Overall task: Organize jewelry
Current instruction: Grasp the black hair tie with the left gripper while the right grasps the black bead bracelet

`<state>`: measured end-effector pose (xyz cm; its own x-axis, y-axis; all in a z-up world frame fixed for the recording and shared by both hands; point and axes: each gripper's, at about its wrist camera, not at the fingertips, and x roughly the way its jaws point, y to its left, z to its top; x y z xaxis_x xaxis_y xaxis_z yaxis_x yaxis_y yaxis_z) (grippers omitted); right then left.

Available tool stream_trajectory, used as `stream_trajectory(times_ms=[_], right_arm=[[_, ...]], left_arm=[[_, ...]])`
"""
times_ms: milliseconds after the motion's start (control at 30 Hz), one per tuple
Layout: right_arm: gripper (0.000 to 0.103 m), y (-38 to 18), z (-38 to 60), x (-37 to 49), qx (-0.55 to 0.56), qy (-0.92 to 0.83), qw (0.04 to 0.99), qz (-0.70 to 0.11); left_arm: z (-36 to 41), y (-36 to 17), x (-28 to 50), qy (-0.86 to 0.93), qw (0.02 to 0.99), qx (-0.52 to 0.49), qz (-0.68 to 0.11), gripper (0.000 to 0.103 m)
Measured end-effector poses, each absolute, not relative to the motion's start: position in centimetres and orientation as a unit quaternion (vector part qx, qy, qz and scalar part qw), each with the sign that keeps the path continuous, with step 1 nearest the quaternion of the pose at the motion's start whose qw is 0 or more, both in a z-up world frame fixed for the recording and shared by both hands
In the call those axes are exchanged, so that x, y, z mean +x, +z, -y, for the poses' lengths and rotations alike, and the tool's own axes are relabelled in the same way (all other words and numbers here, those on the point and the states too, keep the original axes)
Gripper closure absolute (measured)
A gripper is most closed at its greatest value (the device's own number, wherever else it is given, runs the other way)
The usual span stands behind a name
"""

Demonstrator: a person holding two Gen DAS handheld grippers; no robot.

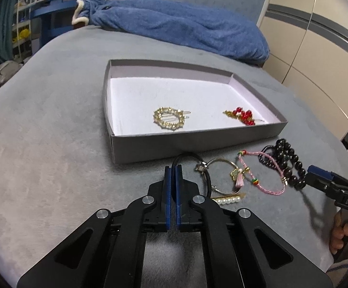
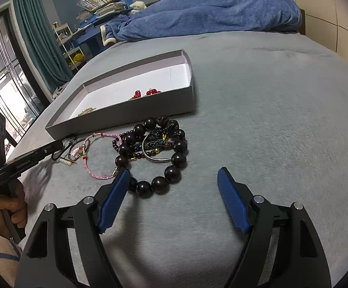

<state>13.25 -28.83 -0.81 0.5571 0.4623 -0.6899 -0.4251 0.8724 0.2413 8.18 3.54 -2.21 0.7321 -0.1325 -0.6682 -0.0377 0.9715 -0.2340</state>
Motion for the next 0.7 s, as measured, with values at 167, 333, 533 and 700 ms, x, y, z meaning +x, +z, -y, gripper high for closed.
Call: stream_trajectory(times_ms=[167,333,533,700], right_arm=[[0.028,-0.6,29.6,13.0,0.038,0.250,0.885,-0.390],[0.039,-0.7,29.9,13.6,0.051,0.250,0.881,-0.399],[0.056,-1.1,29.1,14.6,0.043,0.247,0.874,-0.416],[0.081,-1.5,27.5,14.6,0.007,0.252,0.866,-0.432]], left_arm=[[-3.4,-1.8,7.8,-0.026,0.927,-0.115,-0.356,0.100],[-3.5,-1.5,7.5,-0.031,0.929,-0.119,-0.348,0.100],[-3.8,-1.3,7.2,-0.037,0.931,-0.128,-0.339,0.100],[-3.7,-1.0,6.8,-0.040,0.933,-0.123,-0.336,0.100]])
